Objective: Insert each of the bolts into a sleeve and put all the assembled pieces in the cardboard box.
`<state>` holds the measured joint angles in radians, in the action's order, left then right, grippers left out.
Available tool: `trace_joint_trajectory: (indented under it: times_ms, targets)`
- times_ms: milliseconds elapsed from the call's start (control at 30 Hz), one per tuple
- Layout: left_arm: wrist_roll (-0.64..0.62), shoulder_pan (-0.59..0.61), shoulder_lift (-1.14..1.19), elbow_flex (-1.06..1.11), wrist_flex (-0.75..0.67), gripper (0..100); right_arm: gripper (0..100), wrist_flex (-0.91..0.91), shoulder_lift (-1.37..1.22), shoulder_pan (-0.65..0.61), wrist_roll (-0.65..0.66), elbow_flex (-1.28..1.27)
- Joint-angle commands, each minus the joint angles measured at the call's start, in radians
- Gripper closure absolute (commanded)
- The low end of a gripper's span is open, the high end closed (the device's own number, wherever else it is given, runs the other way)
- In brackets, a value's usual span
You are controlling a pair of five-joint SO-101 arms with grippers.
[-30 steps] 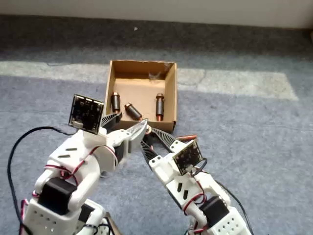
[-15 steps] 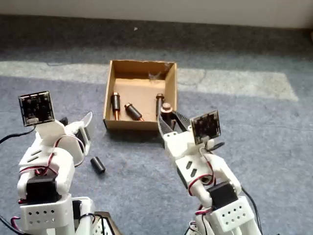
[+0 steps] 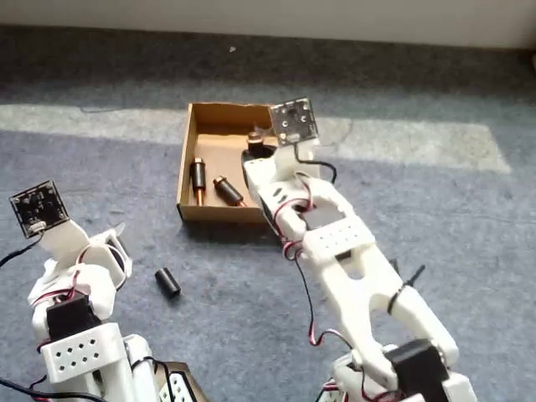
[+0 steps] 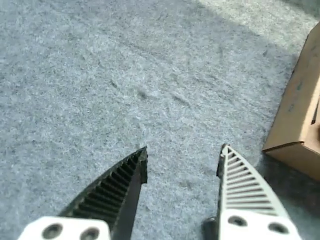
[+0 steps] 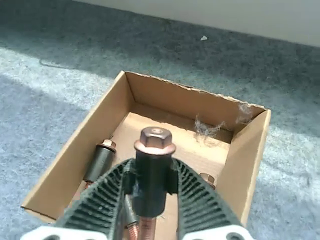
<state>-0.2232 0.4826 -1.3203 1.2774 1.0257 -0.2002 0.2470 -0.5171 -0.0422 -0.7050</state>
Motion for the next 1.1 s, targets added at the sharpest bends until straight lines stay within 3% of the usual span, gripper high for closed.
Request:
trace_joint_trajectory:
  times_ms: [0,233,400,533,733,900,1067]
  targets:
    - [0.005,0.030,-0.012,0.019,-0.049,76,94.4,0.035,-0.127,0.022,-0.012,0.157]
    - [0.005,0.041,-0.012,0.019,-0.049,76,89.3,-0.160,-0.205,0.013,-0.040,0.334]
    - [0.005,0.044,-0.012,0.019,-0.052,76,89.0,-0.489,-0.186,-0.048,-0.224,0.484]
    - [-0.005,0.133,-0.010,0.019,-0.101,76,88.9,-0.685,-0.177,-0.213,-0.413,0.542]
    - [-0.104,0.234,-0.010,0.021,-0.115,76,88.9,-0.688,-0.248,-0.410,-0.580,0.490]
    - [-0.104,0.243,-0.010,0.025,-0.146,76,88.9,-0.619,-0.440,-0.453,-0.666,0.578]
    - [-0.104,0.245,-0.010,0.025,-0.149,76,88.9,-0.707,-0.608,-0.490,-0.720,0.786]
